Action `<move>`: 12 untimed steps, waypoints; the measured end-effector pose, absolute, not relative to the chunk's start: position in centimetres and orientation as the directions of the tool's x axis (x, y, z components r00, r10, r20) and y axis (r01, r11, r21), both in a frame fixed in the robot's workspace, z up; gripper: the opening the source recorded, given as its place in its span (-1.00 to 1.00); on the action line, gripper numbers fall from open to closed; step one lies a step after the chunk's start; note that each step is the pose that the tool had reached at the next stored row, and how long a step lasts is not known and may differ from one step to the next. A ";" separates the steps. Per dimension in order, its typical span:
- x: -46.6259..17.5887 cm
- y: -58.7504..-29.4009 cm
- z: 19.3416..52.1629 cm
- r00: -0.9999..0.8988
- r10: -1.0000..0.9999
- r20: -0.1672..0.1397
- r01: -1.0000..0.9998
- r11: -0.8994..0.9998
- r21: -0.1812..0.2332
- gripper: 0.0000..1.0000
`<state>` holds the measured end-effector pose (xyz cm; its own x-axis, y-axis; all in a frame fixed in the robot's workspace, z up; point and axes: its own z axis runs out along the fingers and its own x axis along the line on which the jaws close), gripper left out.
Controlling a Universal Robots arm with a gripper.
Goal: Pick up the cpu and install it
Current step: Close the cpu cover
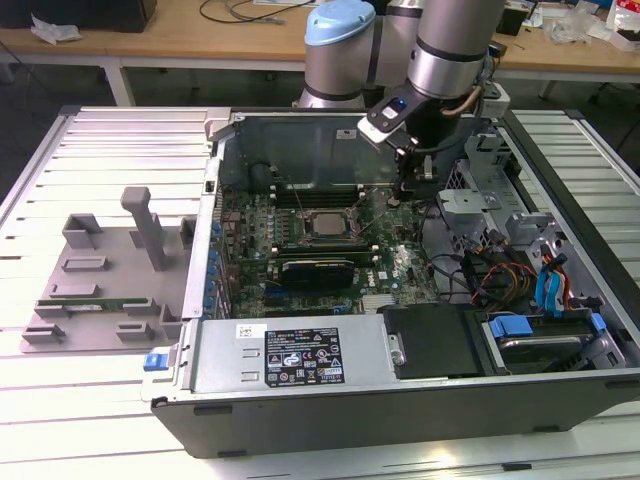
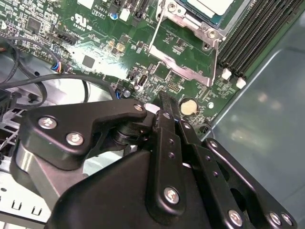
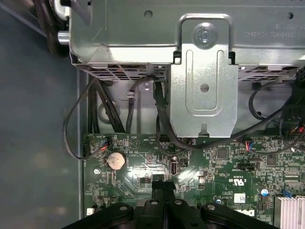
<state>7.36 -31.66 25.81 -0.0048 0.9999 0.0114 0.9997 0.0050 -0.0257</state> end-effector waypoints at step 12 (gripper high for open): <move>6.4 -31.7 24.6 -0.004 1.000 0.011 1.000 0.005 -0.026 -0.79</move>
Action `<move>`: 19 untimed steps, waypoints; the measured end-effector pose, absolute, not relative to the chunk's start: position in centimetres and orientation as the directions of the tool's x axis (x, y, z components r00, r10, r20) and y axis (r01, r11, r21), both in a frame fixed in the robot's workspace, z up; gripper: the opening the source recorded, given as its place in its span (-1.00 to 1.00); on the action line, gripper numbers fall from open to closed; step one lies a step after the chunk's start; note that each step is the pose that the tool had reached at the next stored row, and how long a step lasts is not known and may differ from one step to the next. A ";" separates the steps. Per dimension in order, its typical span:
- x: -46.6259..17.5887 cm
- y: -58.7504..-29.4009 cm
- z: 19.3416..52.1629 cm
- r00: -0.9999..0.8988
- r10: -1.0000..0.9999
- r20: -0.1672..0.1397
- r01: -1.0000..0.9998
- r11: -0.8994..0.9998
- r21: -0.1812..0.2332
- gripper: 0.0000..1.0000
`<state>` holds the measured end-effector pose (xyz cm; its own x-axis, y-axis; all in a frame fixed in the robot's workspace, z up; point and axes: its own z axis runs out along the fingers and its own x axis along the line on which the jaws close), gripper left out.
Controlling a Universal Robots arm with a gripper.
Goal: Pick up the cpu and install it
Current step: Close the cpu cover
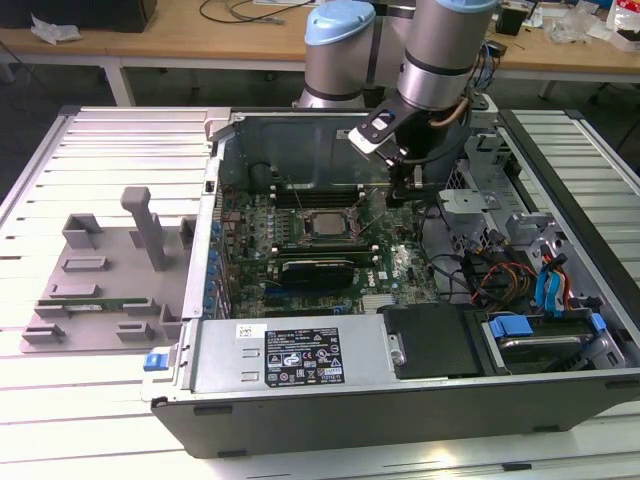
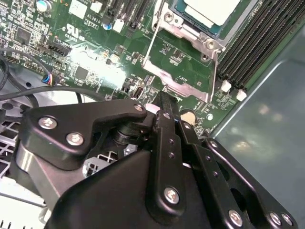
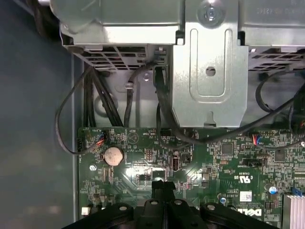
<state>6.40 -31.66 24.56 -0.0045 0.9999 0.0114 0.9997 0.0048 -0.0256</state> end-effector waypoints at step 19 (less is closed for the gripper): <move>3.2 -31.7 24.6 -0.005 1.000 0.011 1.000 0.005 -0.026 -0.79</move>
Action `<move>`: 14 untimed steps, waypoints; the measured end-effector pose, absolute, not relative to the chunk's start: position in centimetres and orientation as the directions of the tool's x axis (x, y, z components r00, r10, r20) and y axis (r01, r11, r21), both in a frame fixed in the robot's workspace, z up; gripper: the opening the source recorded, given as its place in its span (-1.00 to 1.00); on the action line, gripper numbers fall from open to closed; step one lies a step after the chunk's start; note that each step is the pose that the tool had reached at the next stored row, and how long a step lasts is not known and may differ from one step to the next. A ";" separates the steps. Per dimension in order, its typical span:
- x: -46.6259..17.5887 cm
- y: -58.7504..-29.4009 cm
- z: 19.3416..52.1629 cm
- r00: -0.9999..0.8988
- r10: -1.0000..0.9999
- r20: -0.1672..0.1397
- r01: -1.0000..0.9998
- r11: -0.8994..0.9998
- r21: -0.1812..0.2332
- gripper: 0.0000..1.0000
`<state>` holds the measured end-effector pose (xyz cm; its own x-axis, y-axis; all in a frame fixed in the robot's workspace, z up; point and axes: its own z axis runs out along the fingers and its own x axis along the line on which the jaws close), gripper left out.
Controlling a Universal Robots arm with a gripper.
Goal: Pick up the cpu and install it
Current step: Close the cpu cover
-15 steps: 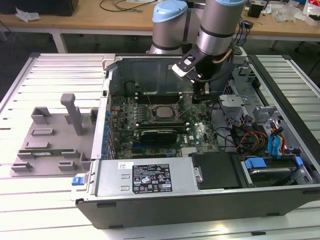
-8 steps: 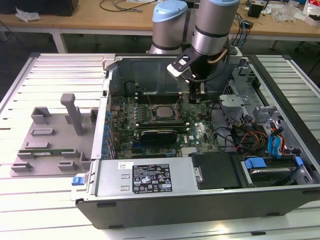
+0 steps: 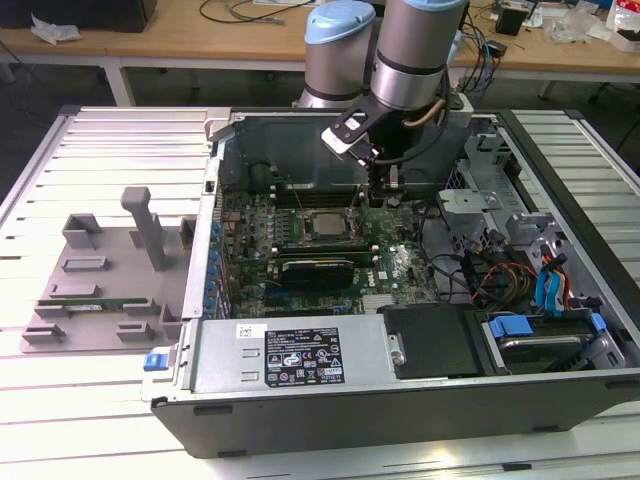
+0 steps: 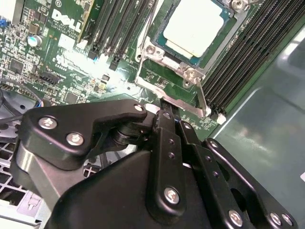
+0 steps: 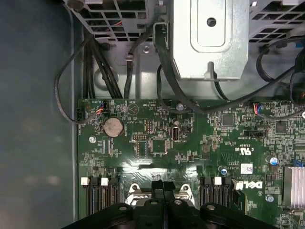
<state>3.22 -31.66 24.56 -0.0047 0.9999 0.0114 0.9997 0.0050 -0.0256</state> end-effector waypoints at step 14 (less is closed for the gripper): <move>1.8 -31.7 24.4 -0.005 1.000 0.011 1.000 0.005 -0.026 -0.79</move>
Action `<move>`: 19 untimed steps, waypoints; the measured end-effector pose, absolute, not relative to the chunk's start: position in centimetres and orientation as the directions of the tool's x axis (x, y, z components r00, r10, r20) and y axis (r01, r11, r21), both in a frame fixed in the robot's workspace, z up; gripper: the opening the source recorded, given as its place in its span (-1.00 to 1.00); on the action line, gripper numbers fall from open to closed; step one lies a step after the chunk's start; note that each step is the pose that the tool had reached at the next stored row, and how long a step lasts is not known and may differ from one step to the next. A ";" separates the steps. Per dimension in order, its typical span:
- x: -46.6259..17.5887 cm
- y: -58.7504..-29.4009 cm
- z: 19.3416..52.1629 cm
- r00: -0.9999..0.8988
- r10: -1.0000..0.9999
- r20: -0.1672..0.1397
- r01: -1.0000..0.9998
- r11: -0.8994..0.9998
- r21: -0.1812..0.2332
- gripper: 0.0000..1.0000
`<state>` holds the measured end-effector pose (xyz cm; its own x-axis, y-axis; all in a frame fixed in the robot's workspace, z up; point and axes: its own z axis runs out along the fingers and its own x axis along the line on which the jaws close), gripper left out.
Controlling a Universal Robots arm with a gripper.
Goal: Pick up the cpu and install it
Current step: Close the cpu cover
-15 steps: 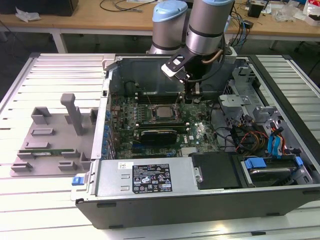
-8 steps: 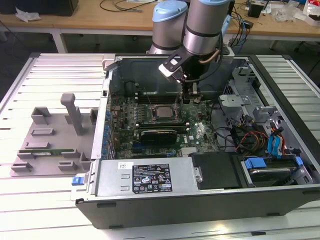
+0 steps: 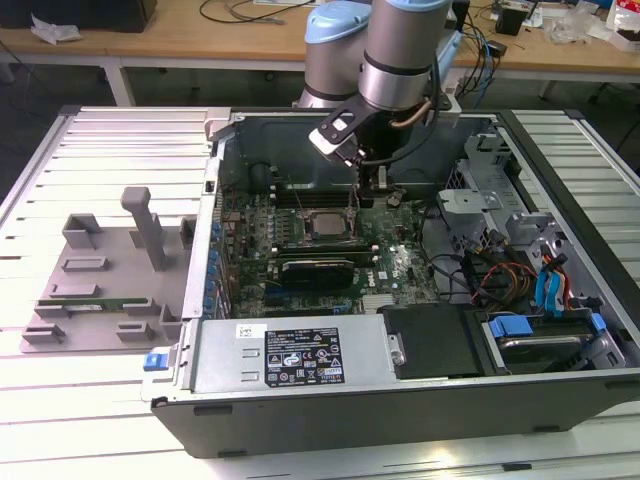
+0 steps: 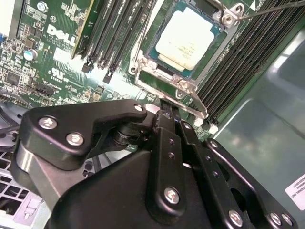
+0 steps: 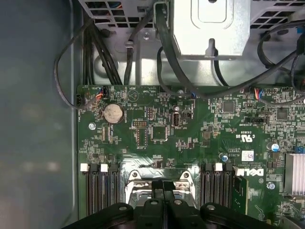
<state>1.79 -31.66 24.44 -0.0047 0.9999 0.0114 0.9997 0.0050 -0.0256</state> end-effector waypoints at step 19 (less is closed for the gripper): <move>-0.1 -31.7 24.1 -0.005 1.000 0.011 1.000 0.005 -0.026 -0.79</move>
<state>-0.12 -31.66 24.11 -0.0047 0.9999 0.0114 0.9997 0.0050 -0.0256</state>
